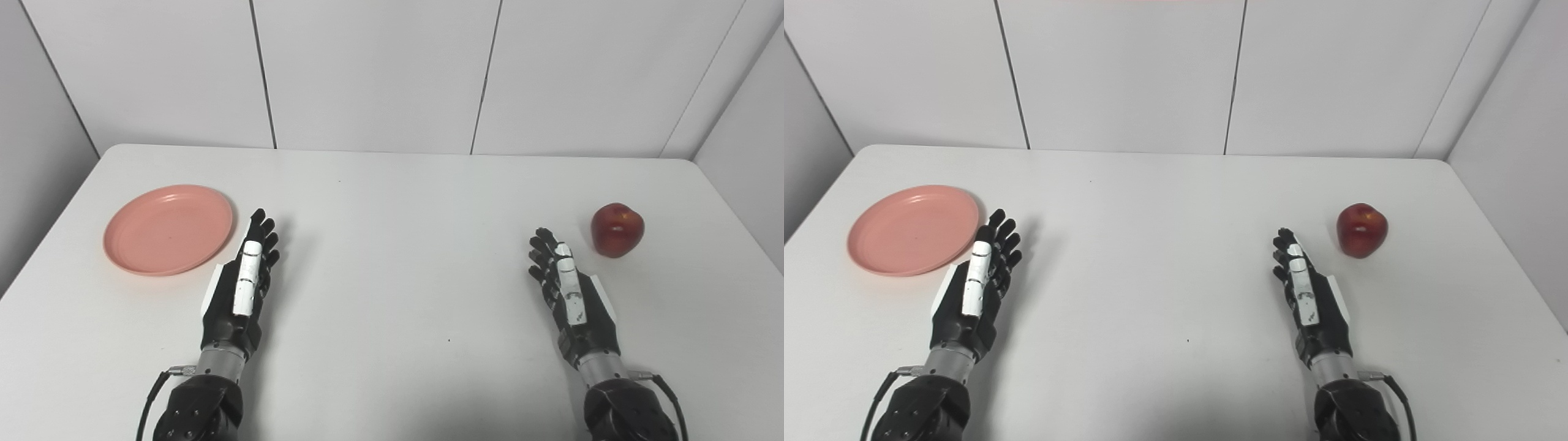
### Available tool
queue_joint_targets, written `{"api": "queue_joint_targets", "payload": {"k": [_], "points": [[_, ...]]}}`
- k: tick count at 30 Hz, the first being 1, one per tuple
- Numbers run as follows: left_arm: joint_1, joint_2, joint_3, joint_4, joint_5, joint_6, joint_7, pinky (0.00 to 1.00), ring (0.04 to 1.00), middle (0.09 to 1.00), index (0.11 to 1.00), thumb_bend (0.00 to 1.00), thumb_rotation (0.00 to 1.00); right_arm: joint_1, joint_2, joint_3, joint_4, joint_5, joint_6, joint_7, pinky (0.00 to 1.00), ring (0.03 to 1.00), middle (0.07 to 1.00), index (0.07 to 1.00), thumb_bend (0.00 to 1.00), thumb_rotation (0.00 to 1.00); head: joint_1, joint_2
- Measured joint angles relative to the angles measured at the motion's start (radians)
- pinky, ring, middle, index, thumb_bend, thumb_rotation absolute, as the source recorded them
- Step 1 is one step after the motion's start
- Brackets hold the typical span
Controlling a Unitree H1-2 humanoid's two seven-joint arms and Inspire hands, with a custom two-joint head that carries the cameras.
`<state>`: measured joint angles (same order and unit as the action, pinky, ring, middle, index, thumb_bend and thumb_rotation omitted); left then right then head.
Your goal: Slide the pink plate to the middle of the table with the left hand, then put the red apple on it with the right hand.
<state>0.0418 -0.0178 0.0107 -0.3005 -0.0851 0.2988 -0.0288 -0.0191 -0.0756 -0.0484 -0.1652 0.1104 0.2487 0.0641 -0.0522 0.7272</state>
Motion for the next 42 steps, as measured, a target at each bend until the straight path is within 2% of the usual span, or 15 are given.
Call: {"api": "queue_joint_targets", "payload": {"k": [9, 38, 41, 42], "points": [[0.001, 0.000, -0.001, 0.000, -0.005, 0.000, 0.000, 1.00, 1.000, 1.000, 1.000, 0.67, 0.97, 0.000, 0.000, 0.001, 0.007, -0.006, -0.012, 0.000, 0.97, 0.947, 0.930, 0.925, 0.89, 1.00, 0.002, -0.011], [0.001, 0.000, 0.000, -0.001, -0.018, 0.003, 0.003, 1.00, 1.000, 1.000, 1.000, 0.68, 0.97, 0.000, -0.001, 0.001, 0.010, 0.001, -0.019, 0.003, 0.98, 0.961, 0.939, 0.937, 0.87, 1.00, 0.000, -0.011], [0.001, -0.001, -0.002, 0.000, -0.018, 0.003, 0.007, 1.00, 1.000, 1.000, 1.000, 0.69, 0.97, 0.000, -0.001, 0.001, 0.011, 0.001, -0.019, 0.003, 0.97, 0.958, 0.939, 0.933, 0.87, 1.00, 0.018, -0.018], [0.001, -0.001, -0.002, 0.000, -0.018, 0.003, 0.007, 1.00, 1.000, 1.000, 1.000, 0.69, 0.97, 0.000, -0.002, 0.001, 0.012, 0.001, -0.020, 0.005, 0.97, 0.957, 0.939, 0.934, 0.87, 1.00, 0.046, -0.026]]}}
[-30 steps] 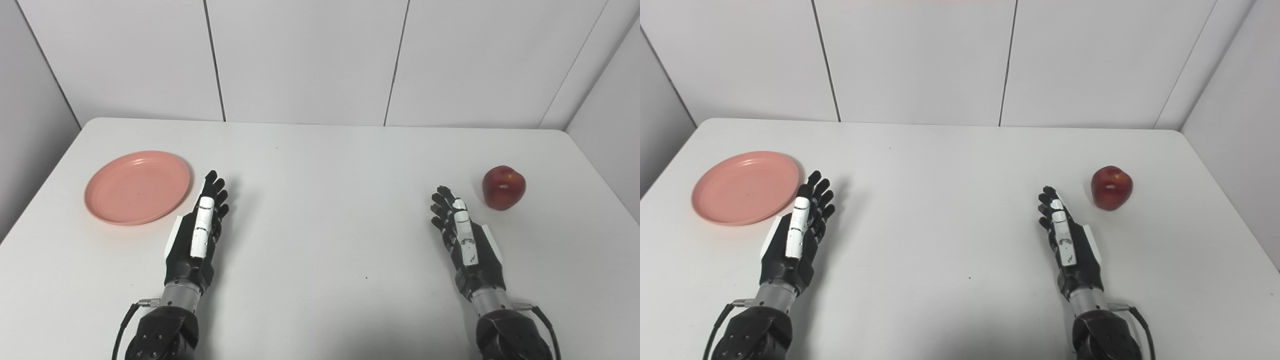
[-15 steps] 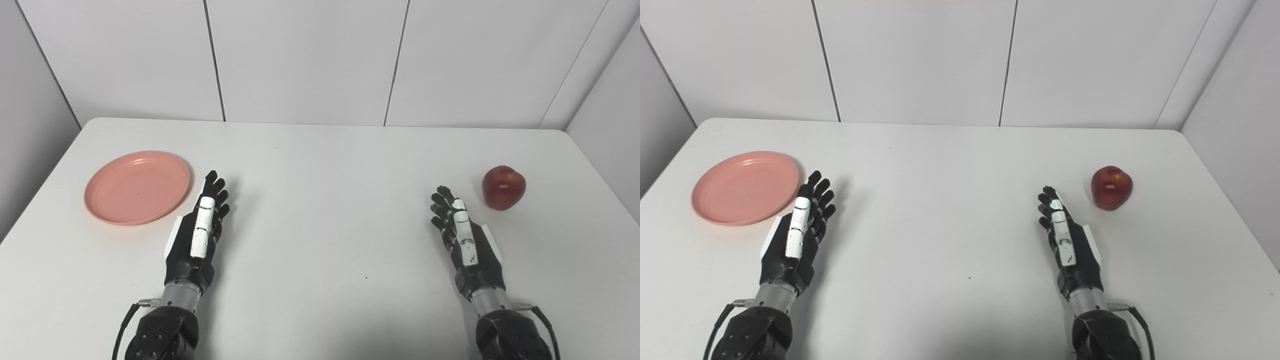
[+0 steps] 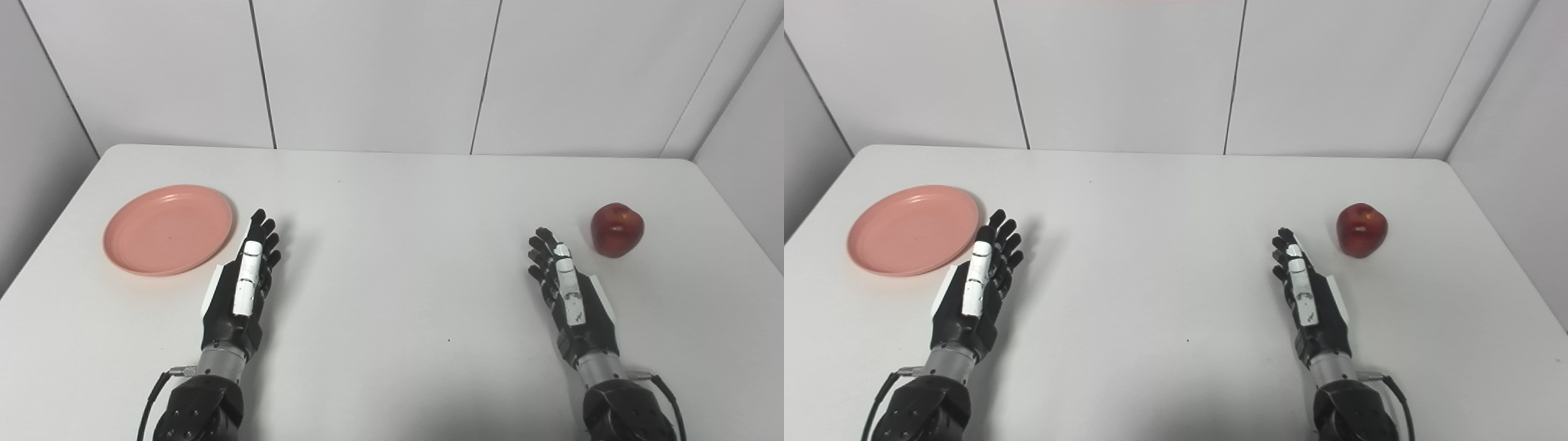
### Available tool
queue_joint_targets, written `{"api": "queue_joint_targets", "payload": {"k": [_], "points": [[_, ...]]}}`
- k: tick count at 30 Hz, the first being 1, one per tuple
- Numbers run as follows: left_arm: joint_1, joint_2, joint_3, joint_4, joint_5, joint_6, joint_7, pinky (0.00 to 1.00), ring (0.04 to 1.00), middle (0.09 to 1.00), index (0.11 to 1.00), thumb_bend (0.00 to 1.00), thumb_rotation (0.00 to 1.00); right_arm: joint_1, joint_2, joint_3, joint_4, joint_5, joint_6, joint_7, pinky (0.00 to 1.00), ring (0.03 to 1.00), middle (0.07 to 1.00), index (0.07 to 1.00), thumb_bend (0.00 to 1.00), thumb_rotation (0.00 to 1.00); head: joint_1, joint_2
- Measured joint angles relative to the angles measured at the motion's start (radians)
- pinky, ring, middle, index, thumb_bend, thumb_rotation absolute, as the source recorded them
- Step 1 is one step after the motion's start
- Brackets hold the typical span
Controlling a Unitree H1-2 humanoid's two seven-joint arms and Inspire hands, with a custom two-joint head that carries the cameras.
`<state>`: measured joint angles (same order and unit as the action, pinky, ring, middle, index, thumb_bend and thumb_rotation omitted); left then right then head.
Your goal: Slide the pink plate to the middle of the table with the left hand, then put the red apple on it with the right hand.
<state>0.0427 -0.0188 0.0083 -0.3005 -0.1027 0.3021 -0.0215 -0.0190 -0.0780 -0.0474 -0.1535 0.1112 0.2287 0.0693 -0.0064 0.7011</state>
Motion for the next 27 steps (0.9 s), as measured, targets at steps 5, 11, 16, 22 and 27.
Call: {"api": "queue_joint_targets", "payload": {"k": [5, 11, 16, 22, 27], "points": [[0.001, -0.006, -0.017, 0.010, 0.003, -0.001, 0.002, 1.00, 1.000, 1.000, 1.000, 0.69, 0.96, 0.000, -0.018, -0.003, 0.019, 0.003, -0.027, 0.016, 0.97, 0.952, 0.940, 0.935, 0.85, 1.00, 0.098, -0.046], [0.001, -0.017, -0.060, 0.086, 0.027, -0.031, 0.008, 1.00, 1.000, 1.000, 1.000, 0.69, 0.95, 0.000, -0.043, -0.026, 0.091, 0.050, -0.105, 0.062, 0.99, 0.973, 0.957, 0.937, 0.84, 1.00, 0.172, -0.120], [0.000, -0.025, -0.083, 0.147, 0.059, -0.121, 0.028, 1.00, 1.000, 1.000, 1.000, 0.69, 0.94, -0.022, -0.064, -0.032, 0.161, 0.075, -0.179, 0.100, 1.00, 0.973, 0.965, 0.950, 0.84, 1.00, 0.239, -0.219], [-0.004, -0.040, -0.098, 0.214, 0.068, -0.209, 0.050, 1.00, 1.000, 1.000, 1.000, 0.70, 0.93, -0.089, -0.102, -0.060, 0.283, 0.080, -0.247, 0.113, 1.00, 0.990, 0.980, 0.974, 0.83, 1.00, 0.276, -0.279], [-0.005, -0.072, -0.101, 0.242, 0.090, -0.254, 0.072, 1.00, 1.000, 1.000, 1.000, 0.71, 0.95, -0.098, -0.108, -0.065, 0.302, 0.086, -0.262, 0.117, 1.00, 0.993, 0.982, 0.980, 0.81, 1.00, 0.296, -0.311]]}}
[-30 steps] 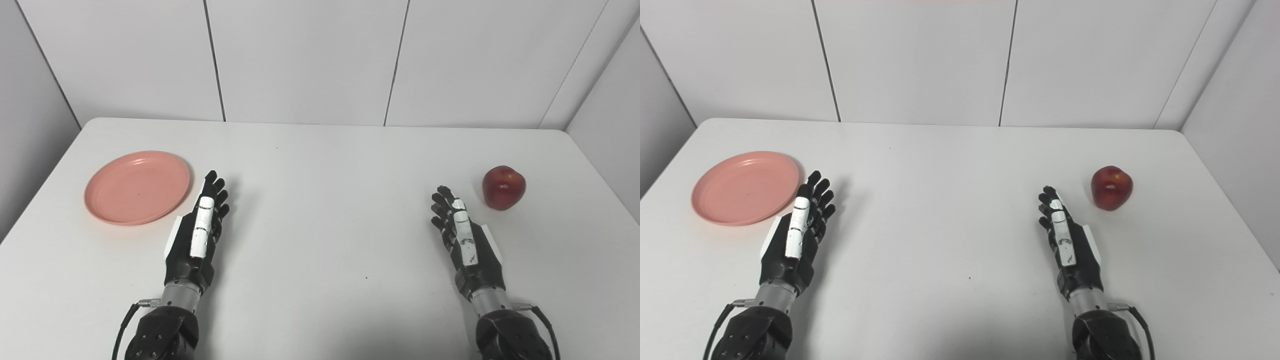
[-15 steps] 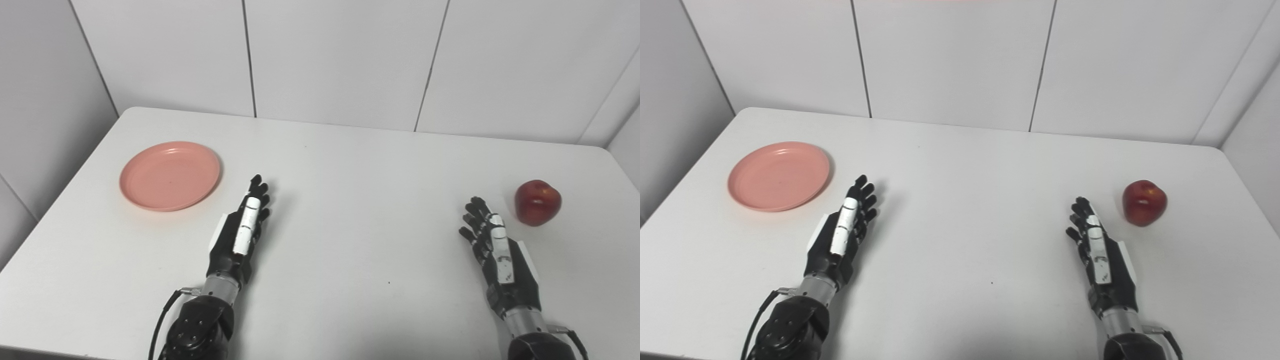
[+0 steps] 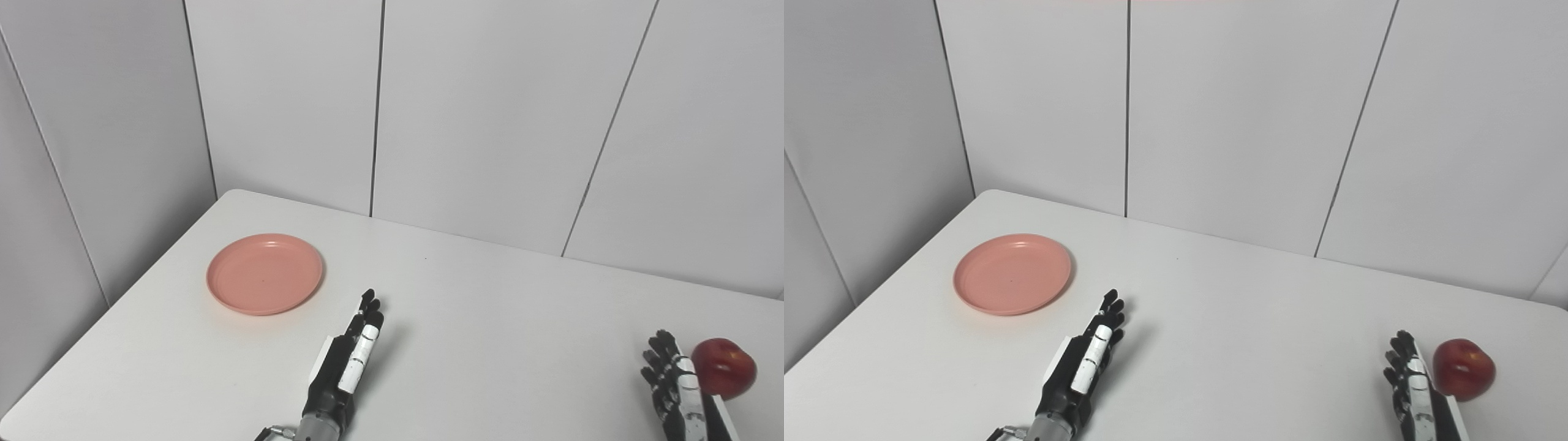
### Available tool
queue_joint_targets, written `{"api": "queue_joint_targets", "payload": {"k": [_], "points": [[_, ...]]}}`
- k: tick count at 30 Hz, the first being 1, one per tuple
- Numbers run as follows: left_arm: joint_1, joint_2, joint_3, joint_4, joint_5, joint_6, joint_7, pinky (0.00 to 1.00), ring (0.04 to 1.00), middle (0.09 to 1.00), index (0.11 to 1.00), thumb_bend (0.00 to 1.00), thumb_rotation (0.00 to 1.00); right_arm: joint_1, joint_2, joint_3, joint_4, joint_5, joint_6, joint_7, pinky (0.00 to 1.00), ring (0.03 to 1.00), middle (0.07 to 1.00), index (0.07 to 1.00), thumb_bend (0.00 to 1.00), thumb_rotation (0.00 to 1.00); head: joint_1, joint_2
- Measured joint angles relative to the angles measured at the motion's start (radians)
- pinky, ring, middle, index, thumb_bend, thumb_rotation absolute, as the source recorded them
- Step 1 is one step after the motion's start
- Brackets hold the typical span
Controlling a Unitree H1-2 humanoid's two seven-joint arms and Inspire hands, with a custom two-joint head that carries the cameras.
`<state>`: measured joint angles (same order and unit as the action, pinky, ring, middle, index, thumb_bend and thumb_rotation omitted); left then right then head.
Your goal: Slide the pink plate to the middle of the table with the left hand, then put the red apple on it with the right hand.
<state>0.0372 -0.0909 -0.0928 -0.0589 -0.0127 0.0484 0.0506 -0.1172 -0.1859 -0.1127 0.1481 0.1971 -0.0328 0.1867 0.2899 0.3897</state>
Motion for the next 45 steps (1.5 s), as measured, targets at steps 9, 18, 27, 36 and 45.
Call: {"api": "queue_joint_targets", "payload": {"k": [9, 18, 27, 36, 45], "points": [[0.001, -0.013, -0.006, 0.005, 0.005, -0.017, 0.000, 1.00, 1.000, 1.000, 1.000, 0.72, 0.97, 0.000, -0.004, -0.002, 0.007, 0.018, -0.012, 0.016, 1.00, 0.990, 0.981, 0.985, 0.77, 1.00, 0.003, -0.011], [0.002, -0.018, -0.006, 0.006, 0.022, -0.017, 0.000, 1.00, 1.000, 1.000, 1.000, 0.71, 0.97, 0.000, -0.005, -0.001, 0.006, 0.018, -0.013, 0.018, 1.00, 0.985, 0.980, 0.976, 0.81, 1.00, 0.009, -0.008], [0.002, -0.026, -0.006, 0.009, 0.022, -0.022, 0.000, 1.00, 1.000, 1.000, 1.000, 0.70, 0.97, 0.000, -0.008, -0.001, 0.011, 0.018, -0.029, 0.024, 1.00, 0.977, 0.971, 0.968, 0.80, 1.00, 0.020, -0.026], [-0.012, -0.035, -0.010, 0.042, 0.047, -0.037, 0.001, 1.00, 1.000, 1.000, 1.000, 0.65, 0.95, -0.025, -0.027, -0.011, 0.068, 0.022, -0.068, 0.038, 1.00, 0.966, 0.963, 0.970, 0.90, 1.00, 0.084, -0.091], [-0.015, -0.040, -0.010, 0.047, 0.065, -0.045, 0.009, 1.00, 1.000, 1.000, 1.000, 0.68, 0.94, -0.036, -0.025, -0.030, 0.086, 0.029, -0.079, 0.034, 0.97, 0.938, 0.935, 0.934, 0.92, 0.99, 0.078, -0.065]]}}
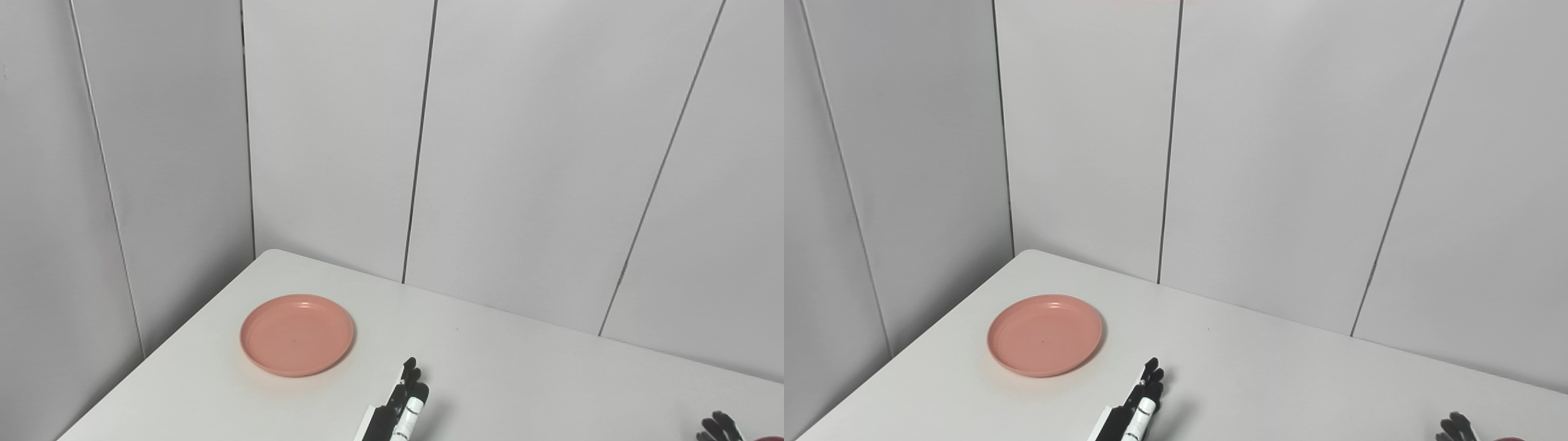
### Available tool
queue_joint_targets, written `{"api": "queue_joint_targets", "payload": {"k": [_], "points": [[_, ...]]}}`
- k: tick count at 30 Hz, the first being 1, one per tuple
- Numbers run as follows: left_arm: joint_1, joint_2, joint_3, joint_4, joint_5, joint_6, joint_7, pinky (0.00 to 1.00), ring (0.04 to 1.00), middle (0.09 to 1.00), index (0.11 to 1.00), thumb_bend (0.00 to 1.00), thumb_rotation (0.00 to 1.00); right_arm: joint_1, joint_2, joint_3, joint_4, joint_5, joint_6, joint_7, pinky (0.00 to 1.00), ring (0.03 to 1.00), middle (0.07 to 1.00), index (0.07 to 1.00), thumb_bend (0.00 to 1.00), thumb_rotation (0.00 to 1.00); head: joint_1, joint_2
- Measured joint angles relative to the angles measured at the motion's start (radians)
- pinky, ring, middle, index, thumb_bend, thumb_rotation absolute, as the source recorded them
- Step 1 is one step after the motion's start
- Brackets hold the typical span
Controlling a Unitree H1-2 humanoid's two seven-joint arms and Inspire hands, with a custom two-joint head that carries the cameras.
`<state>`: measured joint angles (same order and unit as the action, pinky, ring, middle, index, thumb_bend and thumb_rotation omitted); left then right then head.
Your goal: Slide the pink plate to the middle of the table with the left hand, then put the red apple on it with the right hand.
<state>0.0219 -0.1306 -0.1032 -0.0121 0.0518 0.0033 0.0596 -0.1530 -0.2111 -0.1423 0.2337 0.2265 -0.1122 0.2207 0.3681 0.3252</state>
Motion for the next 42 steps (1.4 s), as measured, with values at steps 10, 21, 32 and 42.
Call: {"api": "queue_joint_targets", "payload": {"k": [10, 21, 32, 42], "points": [[0.002, -0.005, 0.005, -0.013, -0.005, -0.021, 0.000, 0.98, 0.963, 0.950, 0.976, 0.69, 0.92, 0.001, -0.004, 0.001, -0.001, 0.000, -0.002, 0.002, 0.94, 0.941, 0.937, 0.927, 0.95, 0.98, 0.018, 0.012], [-0.017, 0.017, 0.070, -0.085, -0.068, -0.019, -0.014, 0.86, 0.836, 0.845, 0.824, 0.79, 0.94, 0.006, -0.008, 0.002, -0.008, 0.003, -0.002, 0.003, 0.94, 0.936, 0.935, 0.926, 0.95, 0.99, 0.020, 0.025], [-0.204, 0.164, 0.145, -0.076, -0.089, -0.040, -0.056, 0.82, 0.808, 0.809, 0.753, 0.88, 0.99, 0.007, -0.008, 0.005, -0.012, -0.002, -0.002, 0.003, 0.92, 0.934, 0.936, 0.928, 0.96, 0.99, 0.028, 0.028], [-0.317, 0.260, 0.230, -0.055, -0.110, -0.024, -0.059, 0.76, 0.810, 0.808, 0.787, 0.88, 1.00, 0.007, -0.008, 0.009, -0.013, 0.000, -0.002, 0.005, 0.94, 0.947, 0.954, 0.952, 0.96, 0.99, 0.021, 0.034]]}}
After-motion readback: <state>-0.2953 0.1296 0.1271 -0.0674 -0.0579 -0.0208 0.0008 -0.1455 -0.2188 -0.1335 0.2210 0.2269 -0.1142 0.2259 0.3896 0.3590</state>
